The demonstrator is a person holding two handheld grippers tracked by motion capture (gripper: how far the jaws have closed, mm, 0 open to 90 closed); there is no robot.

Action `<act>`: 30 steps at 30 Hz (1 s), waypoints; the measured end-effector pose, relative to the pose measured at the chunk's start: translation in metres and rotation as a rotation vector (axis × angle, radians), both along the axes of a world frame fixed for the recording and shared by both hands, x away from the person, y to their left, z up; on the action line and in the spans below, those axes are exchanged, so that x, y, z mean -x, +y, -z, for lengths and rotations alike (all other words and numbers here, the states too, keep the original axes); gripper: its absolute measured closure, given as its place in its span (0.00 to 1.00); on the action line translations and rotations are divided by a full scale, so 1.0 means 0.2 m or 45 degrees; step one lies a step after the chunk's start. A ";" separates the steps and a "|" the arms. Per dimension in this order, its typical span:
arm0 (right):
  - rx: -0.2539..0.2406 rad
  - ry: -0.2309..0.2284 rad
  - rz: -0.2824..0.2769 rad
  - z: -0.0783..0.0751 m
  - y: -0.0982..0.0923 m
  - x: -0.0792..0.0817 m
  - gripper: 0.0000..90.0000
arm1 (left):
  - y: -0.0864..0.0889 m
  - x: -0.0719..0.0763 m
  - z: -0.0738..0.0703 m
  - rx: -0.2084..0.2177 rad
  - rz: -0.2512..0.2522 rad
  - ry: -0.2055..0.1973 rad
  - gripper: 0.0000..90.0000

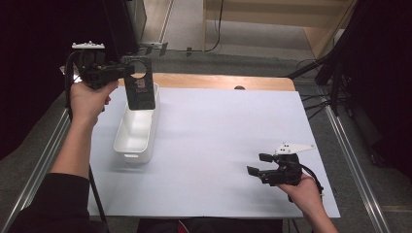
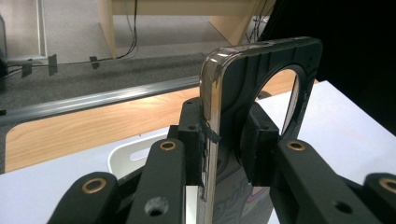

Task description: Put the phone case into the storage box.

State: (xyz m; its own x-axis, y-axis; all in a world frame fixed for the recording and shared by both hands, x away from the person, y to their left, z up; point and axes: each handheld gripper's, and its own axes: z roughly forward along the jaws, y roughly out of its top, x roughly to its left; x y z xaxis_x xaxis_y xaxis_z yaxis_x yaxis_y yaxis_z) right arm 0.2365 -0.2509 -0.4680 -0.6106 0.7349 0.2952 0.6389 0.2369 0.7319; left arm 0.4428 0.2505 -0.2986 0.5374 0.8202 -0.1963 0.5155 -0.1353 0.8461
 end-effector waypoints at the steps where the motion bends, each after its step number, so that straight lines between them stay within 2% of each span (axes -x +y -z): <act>1: -0.003 0.000 0.001 0.00 0.00 0.00 0.26 | 0.00 -0.01 0.00 0.003 -0.005 -0.001 0.81; 12: -0.001 0.001 -0.009 0.01 0.00 0.00 0.26 | 0.03 -0.06 0.04 -0.014 -0.032 -0.007 0.81; 17: -0.004 0.000 -0.003 0.00 0.00 0.00 0.26 | 0.03 -0.07 0.05 -0.023 -0.029 -0.027 0.81; 23: -0.013 0.004 0.002 0.00 0.01 -0.01 0.26 | 0.04 -0.11 0.08 -0.031 -0.038 -0.018 0.81; 25: -0.013 0.003 -0.009 0.00 0.02 -0.01 0.26 | 0.03 -0.11 0.09 -0.053 -0.045 -0.023 0.81; 30: -0.009 0.006 -0.013 0.01 0.02 0.00 0.26 | 0.04 -0.14 0.11 -0.045 -0.051 -0.020 0.81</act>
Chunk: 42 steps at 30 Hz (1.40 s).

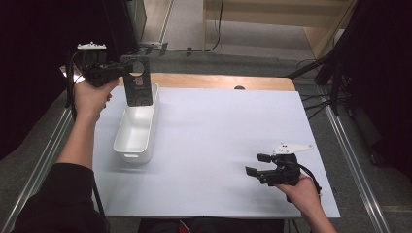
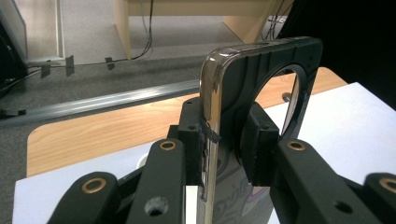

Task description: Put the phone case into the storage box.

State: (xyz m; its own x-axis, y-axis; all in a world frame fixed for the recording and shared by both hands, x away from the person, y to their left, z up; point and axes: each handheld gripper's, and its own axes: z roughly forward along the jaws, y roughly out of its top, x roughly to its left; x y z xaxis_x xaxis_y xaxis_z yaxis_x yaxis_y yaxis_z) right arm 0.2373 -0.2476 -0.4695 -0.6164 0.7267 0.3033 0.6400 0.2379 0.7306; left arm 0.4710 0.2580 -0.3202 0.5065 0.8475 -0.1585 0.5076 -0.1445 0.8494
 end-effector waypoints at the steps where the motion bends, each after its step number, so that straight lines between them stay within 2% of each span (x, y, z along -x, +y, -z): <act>1: -0.001 0.002 0.005 0.00 0.00 0.00 0.26 | 0.00 -0.01 0.01 -0.001 -0.001 0.003 0.81; 11: -0.001 0.002 0.012 0.00 -0.01 0.01 0.26 | 0.01 -0.06 0.06 0.018 -0.018 0.011 0.80; 26: -0.004 0.004 0.029 0.01 -0.02 0.02 0.26 | 0.01 -0.13 0.13 -0.003 -0.036 0.003 0.80; 32: -0.003 0.009 0.025 0.01 -0.02 0.02 0.26 | 0.02 -0.16 0.16 0.039 -0.044 0.012 0.80; 42: -0.002 0.012 0.023 0.01 -0.02 0.01 0.26 | 0.01 -0.20 0.22 0.014 -0.059 0.016 0.80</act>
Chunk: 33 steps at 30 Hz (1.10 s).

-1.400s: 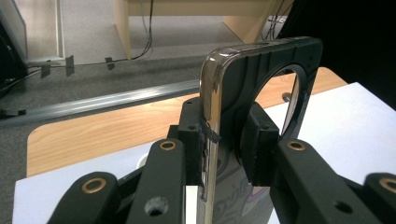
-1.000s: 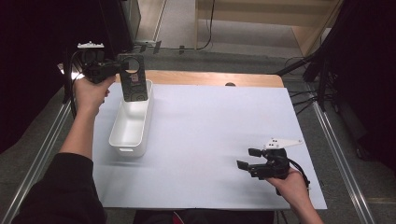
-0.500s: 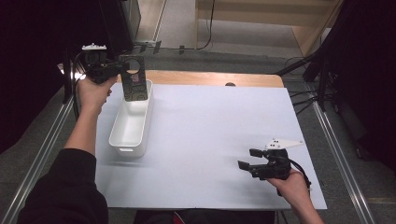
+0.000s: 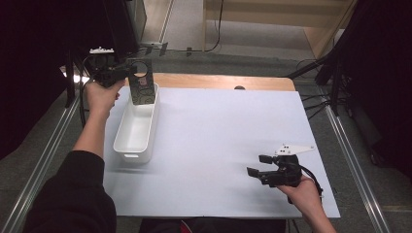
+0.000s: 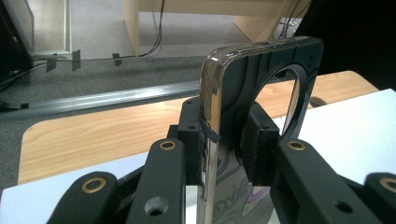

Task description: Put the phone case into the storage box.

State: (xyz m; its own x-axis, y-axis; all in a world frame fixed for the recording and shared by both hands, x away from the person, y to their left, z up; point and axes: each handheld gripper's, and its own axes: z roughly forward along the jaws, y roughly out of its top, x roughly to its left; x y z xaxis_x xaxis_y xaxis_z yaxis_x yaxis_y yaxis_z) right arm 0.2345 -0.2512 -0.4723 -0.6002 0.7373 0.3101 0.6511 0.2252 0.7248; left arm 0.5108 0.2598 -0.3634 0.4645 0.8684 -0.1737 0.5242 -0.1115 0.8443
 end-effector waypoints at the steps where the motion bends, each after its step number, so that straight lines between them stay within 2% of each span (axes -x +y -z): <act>1: 0.001 -0.001 0.000 0.00 0.00 0.00 0.26 | 0.00 0.00 0.00 -0.003 -0.002 0.001 0.80; 5: -0.002 -0.001 0.002 0.00 0.00 0.00 0.26 | 0.01 -0.02 0.05 -0.023 -0.013 0.007 0.80; 9: -0.003 0.000 0.004 0.00 0.00 0.00 0.26 | 0.02 -0.03 0.08 0.011 -0.014 0.010 0.80; 16: -0.003 0.001 0.001 0.00 0.00 0.00 0.26 | -0.01 -0.05 0.12 -0.020 0.020 -0.016 0.80; 19: -0.005 0.004 0.004 0.00 -0.01 0.00 0.26 | -0.02 -0.06 0.14 -0.047 0.025 -0.012 0.80; 22: -0.006 -0.001 0.002 0.00 -0.01 0.00 0.26 | -0.02 -0.06 0.15 -0.038 0.024 -0.019 0.80; 25: -0.009 -0.002 0.004 0.00 -0.01 0.00 0.26 | -0.01 -0.07 0.17 -0.007 0.032 -0.027 0.80; 33: -0.008 0.002 0.001 0.00 -0.01 0.00 0.26 | 0.00 -0.08 0.22 -0.035 0.028 0.004 0.80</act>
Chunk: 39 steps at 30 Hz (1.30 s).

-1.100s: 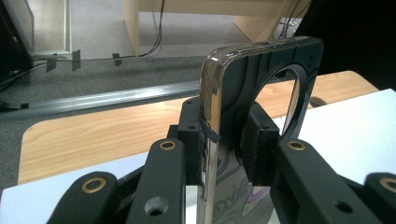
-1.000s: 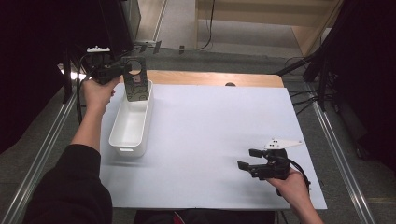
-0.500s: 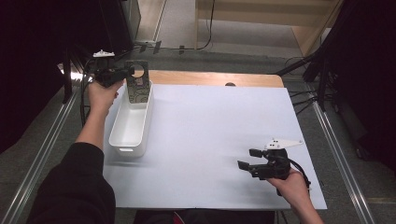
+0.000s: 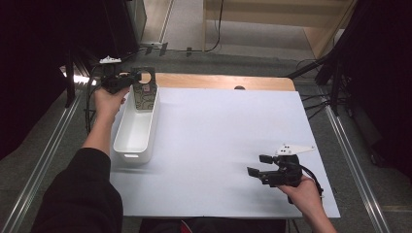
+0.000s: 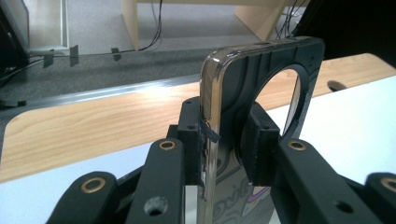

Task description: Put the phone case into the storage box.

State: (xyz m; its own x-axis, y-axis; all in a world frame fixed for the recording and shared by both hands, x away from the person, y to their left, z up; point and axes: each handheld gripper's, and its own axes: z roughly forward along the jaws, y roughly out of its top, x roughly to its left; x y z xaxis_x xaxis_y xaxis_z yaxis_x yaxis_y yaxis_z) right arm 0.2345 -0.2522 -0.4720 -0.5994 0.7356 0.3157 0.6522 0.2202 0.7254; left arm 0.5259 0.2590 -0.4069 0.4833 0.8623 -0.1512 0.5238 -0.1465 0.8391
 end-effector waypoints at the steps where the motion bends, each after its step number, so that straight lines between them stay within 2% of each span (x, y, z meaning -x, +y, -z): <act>1: 0.001 0.000 0.001 0.00 0.00 0.00 0.26 | 0.00 0.00 0.00 0.002 0.000 -0.003 0.80; 15: 0.000 -0.002 0.005 0.00 0.00 0.00 0.26 | 0.00 -0.02 0.04 0.002 0.004 -0.001 0.79; 22: 0.002 0.000 0.003 0.00 0.00 0.00 0.26 | 0.00 -0.03 0.05 0.002 0.030 -0.026 0.79; 28: 0.004 -0.002 0.004 0.00 0.00 0.00 0.26 | 0.01 -0.04 0.05 0.022 0.006 -0.007 0.76; 34: 0.006 -0.003 -0.001 0.00 0.00 0.00 0.26 | 0.01 -0.04 0.05 0.018 0.001 -0.016 0.67; 39: 0.004 -0.001 0.000 0.00 0.00 0.00 0.26 | 0.03 -0.05 0.05 0.040 -0.025 -0.004 0.52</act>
